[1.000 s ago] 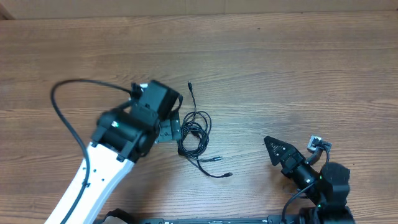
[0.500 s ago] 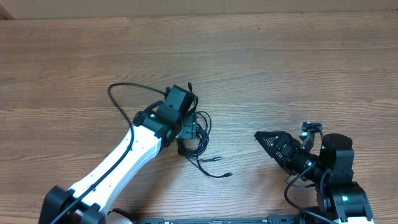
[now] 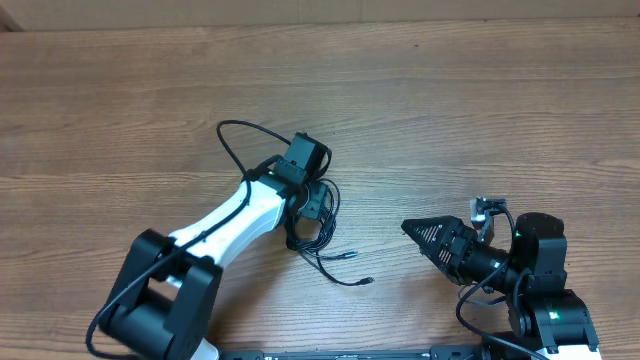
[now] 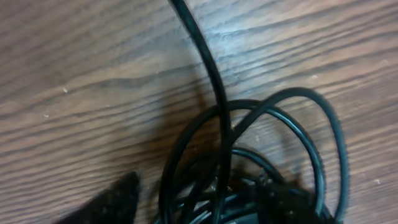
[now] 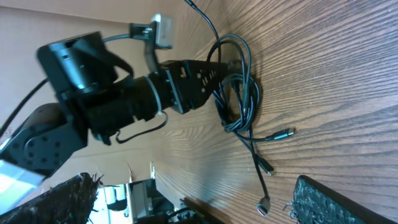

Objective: Untangle cables

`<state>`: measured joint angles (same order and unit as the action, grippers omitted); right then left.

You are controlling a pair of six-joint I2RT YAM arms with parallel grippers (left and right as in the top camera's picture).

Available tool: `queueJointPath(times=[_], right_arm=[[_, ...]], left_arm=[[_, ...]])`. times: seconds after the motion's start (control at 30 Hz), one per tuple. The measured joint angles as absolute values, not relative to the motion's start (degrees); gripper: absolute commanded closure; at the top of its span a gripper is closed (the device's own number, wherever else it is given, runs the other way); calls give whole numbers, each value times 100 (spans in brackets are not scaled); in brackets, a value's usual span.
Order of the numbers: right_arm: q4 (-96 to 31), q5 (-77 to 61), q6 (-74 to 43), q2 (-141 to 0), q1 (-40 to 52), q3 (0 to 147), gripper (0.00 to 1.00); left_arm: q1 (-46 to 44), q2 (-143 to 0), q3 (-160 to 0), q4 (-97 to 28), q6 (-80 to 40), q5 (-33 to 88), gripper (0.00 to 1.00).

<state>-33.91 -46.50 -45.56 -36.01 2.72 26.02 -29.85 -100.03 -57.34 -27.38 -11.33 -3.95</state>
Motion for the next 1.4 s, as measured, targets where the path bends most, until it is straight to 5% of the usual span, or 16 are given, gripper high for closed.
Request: queueJointPath(times=[0.07,0.3,0.47,0.5,0.63,1.0,1.4], right_arm=[[-3389,-4652,-4552,-3601,272,2602,0],[-3393,-4654,-4541,-3601,272,2602,0],[-3393,-4654,-4536,-3601,272,2602,0],[-3391,-4654,-4539,-3601,272,2602,0],[-3391,-4654,-4536,-3601,272,2602,0],[-3393,-4606,-4536,-3601,272,2602,0],[-3393,-4604,-4536,-3601,272,2602,0]], left_arm=[[-2985,-10084,-5734,-2692,-1061,-375,94],[-2958,-10106,-5734,-2871,-1494,-360,96],[-2707,-10106,-5749,-3485,-2982,-301,94],[-2598,-10106,-5767,-3793,-3577,-255,86],[-2099,-10108,-5763,-4466,-5238,233,1],[-1326,-10095,-5898,-4348,-4204,1634,0],[-1588,-8836,-6034,-5492,-3632,998,0]])
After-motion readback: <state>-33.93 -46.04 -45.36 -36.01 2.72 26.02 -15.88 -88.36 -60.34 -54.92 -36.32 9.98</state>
